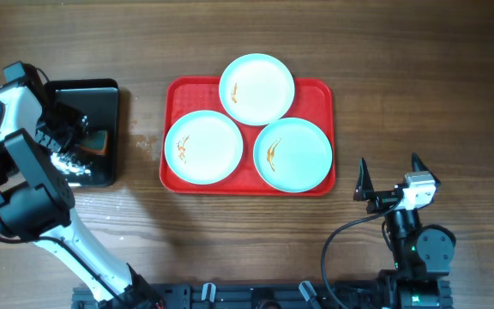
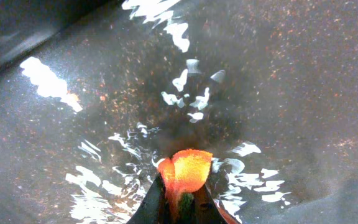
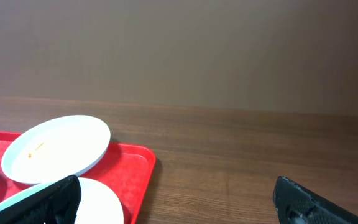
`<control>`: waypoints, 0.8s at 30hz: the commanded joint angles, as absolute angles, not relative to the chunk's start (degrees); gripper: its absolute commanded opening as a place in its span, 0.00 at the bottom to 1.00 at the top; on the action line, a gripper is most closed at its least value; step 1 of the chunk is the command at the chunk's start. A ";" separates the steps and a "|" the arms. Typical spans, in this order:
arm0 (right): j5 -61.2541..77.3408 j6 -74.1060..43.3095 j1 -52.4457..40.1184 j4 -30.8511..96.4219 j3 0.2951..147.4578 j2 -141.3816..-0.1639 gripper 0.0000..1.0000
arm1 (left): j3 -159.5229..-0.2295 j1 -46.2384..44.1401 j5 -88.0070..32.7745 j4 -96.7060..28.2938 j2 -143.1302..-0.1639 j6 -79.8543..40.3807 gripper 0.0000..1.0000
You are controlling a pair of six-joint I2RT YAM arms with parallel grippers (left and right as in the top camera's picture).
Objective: Clean dirty plates on tray and stack at the side
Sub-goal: 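Grasp the orange-and-green sponge with the left gripper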
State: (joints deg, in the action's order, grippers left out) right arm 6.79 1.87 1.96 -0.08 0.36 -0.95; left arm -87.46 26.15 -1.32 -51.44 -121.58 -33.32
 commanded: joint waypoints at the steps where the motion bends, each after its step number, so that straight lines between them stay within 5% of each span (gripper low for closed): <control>1: 5.98 2.85 2.33 -0.34 0.30 -0.58 1.00 | -87.55 26.00 0.34 -52.18 -121.49 -33.23 0.04; 2: 5.98 2.85 2.33 -0.34 0.30 -0.58 1.00 | -87.90 26.00 0.32 -52.58 -121.12 -33.26 0.06; 3: 5.98 2.85 2.33 -0.36 0.30 -0.58 1.00 | -88.29 26.00 0.32 -52.99 -120.79 -33.23 0.21; 5: 5.98 2.83 2.33 -0.36 0.30 -0.58 1.00 | -88.86 26.00 0.30 -53.82 -120.16 -33.26 1.00; 18: 5.98 2.85 2.33 -0.34 0.30 -0.58 1.00 | -88.82 25.32 -4.51 -60.29 -119.79 -33.45 1.00; 24: 5.98 2.85 2.33 -0.36 0.30 -0.58 1.00 | -87.96 23.92 -8.36 -58.81 -119.79 -33.58 0.69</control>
